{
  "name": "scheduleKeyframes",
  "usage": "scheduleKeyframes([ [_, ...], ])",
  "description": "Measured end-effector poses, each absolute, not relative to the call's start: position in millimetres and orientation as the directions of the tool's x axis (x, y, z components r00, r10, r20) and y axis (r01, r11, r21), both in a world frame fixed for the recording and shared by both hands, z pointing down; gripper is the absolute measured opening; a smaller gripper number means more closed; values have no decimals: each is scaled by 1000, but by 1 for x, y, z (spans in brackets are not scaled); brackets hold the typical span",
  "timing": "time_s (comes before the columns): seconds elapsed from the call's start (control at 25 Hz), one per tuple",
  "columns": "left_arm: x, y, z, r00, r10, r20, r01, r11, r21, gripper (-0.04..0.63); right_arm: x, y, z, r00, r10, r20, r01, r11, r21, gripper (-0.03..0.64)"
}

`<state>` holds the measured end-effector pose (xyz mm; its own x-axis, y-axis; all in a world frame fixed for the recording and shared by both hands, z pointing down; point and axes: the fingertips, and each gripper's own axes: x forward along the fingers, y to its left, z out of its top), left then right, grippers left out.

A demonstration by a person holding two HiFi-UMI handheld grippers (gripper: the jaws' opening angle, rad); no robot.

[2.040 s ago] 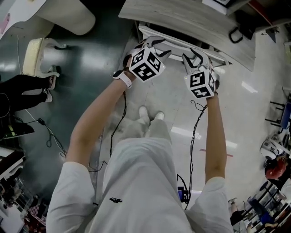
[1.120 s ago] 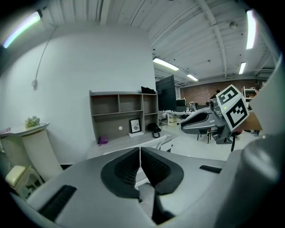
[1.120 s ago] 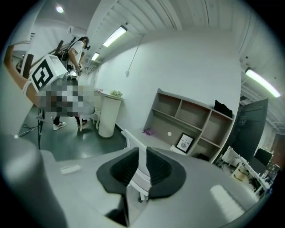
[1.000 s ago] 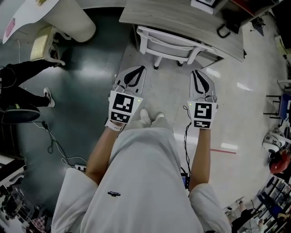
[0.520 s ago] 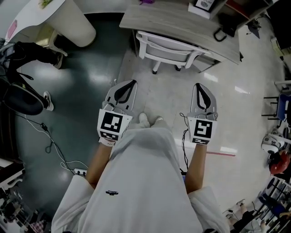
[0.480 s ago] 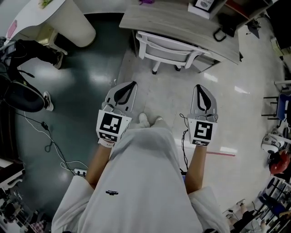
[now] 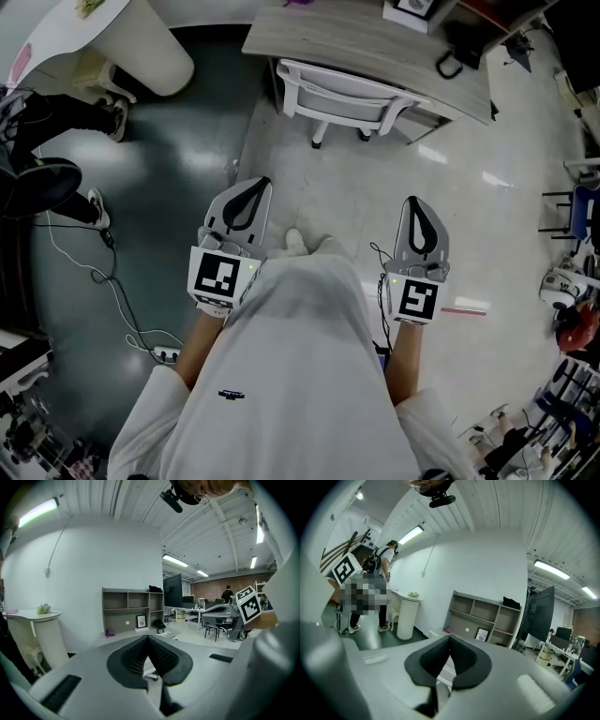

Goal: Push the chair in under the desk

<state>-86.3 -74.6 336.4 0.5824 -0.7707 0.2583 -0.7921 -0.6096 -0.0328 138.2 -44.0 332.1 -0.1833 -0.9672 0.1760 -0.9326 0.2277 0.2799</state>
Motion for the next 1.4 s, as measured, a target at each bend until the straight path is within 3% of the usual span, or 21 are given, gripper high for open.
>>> scheduleKeyframes([
  [0.28, -83, -61, 338, 593, -769, 237, -791, -612, -5, 6, 125, -31, 325, -168, -980, 103, -957, 187, 221, 12],
  [0.96, -67, -51, 335, 608, -765, 211, -785, -620, 16, 6, 123, -27, 332, -225, -961, 160, -961, 246, 127, 11],
  [1.4, -59, -48, 330, 626, -754, 197, -771, -637, 11, 6, 101, -19, 332, -346, -919, 189, -898, 383, 217, 11],
])
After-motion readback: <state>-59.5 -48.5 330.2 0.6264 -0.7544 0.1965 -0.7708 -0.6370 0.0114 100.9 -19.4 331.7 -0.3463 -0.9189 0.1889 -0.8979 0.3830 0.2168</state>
